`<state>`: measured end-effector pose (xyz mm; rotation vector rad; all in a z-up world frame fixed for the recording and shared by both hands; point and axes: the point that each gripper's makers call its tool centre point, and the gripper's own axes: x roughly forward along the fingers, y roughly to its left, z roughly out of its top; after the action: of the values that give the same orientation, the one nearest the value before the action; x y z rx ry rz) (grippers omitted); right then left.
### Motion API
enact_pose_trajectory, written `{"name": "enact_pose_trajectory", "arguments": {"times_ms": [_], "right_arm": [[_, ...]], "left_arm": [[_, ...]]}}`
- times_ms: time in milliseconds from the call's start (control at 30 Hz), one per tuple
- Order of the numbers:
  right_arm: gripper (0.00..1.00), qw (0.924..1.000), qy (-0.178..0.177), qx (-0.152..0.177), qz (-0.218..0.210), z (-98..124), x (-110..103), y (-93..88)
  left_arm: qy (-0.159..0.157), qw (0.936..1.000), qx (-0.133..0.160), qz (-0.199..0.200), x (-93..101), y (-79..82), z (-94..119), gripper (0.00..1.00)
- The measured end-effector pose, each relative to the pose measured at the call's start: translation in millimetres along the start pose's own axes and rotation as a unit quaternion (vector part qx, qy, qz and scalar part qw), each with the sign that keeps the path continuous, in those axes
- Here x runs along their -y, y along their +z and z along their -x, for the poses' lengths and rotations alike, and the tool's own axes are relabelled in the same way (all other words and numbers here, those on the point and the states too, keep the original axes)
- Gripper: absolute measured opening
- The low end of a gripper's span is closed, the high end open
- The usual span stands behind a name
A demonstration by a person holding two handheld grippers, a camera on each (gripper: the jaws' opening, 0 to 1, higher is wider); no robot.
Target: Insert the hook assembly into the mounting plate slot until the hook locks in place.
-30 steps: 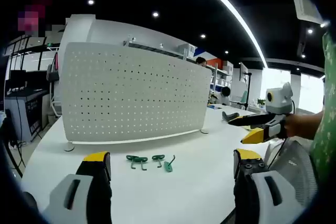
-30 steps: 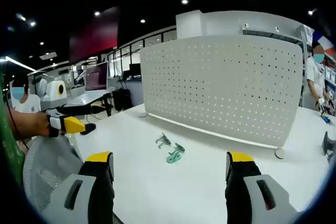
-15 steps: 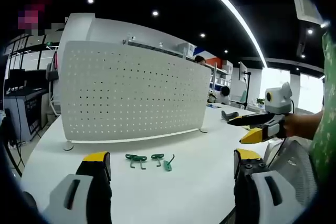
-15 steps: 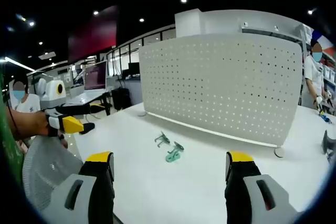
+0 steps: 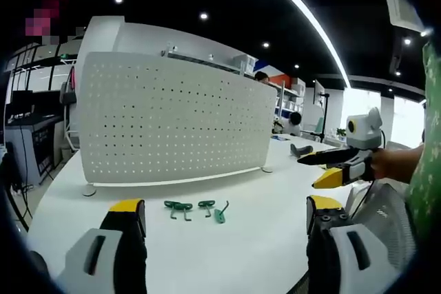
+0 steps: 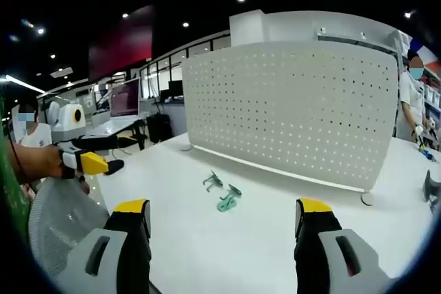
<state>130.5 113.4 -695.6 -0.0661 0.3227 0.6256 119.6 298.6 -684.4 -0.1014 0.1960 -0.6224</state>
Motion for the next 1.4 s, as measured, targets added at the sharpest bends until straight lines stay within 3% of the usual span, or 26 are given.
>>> {"name": "enact_pose_trajectory", "arguments": {"times_ms": [1067, 1400], "right_arm": [[0.86, 0.9998, 0.001, -0.020, 0.002, -7, 1, -6.8], [0.73, 0.9983, 0.022, -0.051, -0.017, -26, 5, -7.3]], "left_arm": [[-0.006, 1.0000, 0.000, 0.000, 2.9, 0.2, 0, 0.98], [-0.007, 0.9999, 0.008, 0.001, 2.7, 4.1, 1, 0.98]]}}
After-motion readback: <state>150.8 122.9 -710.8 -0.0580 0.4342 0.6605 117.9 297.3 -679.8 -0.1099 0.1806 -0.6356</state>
